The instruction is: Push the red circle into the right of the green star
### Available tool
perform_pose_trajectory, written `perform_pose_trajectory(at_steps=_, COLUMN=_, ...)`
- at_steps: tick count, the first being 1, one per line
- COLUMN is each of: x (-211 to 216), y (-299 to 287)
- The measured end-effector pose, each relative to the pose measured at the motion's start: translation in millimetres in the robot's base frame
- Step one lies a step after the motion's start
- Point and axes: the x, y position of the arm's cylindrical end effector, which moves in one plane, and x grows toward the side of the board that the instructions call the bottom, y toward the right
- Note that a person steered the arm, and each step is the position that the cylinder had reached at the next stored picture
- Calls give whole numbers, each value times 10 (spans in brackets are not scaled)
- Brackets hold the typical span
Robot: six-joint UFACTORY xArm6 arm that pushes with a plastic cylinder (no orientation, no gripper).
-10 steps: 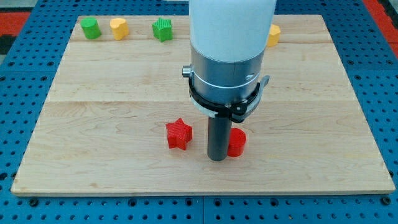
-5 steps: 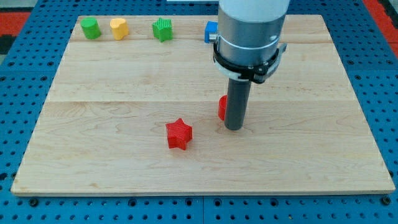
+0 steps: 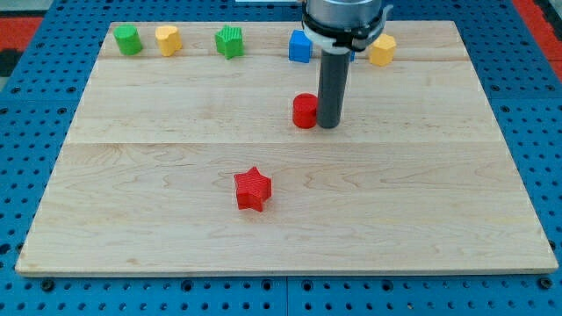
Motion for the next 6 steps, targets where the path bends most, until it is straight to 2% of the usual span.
perform_pose_trajectory(at_steps=2, x=-205, y=-881)
perform_pose_trajectory(at_steps=4, x=-837, y=-920)
perform_pose_trajectory(at_steps=6, x=-850, y=-1022)
